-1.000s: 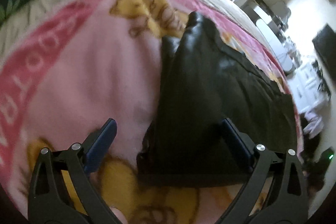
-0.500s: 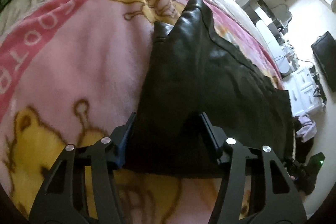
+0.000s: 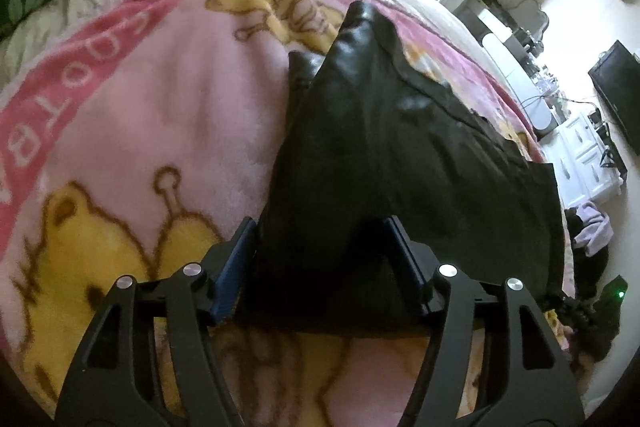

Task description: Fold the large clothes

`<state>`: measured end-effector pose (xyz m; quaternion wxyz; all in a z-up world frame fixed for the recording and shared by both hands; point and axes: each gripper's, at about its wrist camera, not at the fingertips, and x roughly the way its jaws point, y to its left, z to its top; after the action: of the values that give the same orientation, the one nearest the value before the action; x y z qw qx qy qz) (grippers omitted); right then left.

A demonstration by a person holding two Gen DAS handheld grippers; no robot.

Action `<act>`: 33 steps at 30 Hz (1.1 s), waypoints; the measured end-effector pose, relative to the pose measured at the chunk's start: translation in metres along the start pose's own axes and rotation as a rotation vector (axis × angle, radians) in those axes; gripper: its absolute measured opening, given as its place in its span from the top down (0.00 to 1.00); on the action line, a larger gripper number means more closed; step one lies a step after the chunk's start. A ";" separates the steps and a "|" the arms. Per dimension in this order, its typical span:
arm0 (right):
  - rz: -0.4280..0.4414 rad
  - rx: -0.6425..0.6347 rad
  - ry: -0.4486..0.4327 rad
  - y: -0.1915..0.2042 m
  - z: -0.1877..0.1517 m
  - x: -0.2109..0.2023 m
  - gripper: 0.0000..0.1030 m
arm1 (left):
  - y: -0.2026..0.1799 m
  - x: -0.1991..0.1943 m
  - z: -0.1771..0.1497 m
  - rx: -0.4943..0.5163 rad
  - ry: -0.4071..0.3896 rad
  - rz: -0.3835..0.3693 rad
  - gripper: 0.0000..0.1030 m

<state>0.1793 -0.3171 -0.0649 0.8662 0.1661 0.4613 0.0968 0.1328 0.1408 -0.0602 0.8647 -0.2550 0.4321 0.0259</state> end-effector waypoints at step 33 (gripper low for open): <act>0.004 -0.351 -0.161 0.138 -0.006 -0.046 0.31 | -0.087 -0.045 -0.011 0.338 -0.125 0.055 0.17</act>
<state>0.1471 -0.2032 0.0191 0.9158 0.0206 0.3661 0.1637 0.1193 0.0675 0.0051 0.9194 -0.0921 0.3823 -0.0077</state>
